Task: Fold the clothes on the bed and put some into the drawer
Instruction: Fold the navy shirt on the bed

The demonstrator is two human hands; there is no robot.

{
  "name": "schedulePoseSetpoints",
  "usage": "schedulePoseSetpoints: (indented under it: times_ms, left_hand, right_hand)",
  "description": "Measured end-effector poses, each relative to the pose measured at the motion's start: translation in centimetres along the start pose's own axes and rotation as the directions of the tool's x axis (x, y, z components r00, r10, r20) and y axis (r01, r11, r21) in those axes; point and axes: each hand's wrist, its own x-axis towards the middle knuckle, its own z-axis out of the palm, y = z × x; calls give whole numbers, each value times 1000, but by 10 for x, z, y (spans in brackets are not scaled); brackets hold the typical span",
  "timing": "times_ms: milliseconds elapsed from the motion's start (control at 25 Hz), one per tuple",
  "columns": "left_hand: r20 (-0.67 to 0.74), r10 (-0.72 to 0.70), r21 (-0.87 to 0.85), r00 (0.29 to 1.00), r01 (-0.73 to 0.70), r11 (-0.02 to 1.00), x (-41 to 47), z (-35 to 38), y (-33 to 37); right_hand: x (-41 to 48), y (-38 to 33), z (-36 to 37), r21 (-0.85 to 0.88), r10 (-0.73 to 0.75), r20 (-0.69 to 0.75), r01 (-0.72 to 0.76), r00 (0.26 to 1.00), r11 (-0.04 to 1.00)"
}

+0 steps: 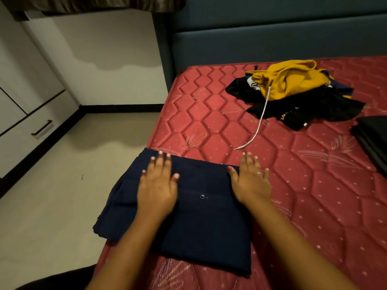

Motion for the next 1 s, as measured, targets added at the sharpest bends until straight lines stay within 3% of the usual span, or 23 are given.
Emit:
schedulePoseSetpoints:
  times_ms: [80,200,440,560,760,880,1000]
  left_hand:
    - [155,45,-25,987,-42,999,-21,17,40]
    - [177,22,-28,984,-18,999,-27,36,53]
    - [165,7,-59,986,3,998,-17,39,31]
    - [137,27,-48,990,-21,999,-11,39,16]
    - [73,62,-75,995,-56,996,-11,42,3]
    - [18,27,-111,999,-25,994,-32,37,3]
    - [102,-5,-143,995,20,990,-64,28,-5]
  right_hand:
    - [-21,-30,6,-15,-174,-64,173,983,985]
    - [-44,-45,29,-43,-309,40,311,950,950]
    - [-26,-16,34,-101,-227,39,230,973,968]
    - [-19,-5,29,-74,-135,51,139,989,988]
    - [-17,0,26,-33,-113,81,116,990,993]
    - [-30,-5,20,160,-14,29,9,999,987]
    - [-51,-10,18,467,220,-20,-186,975,865]
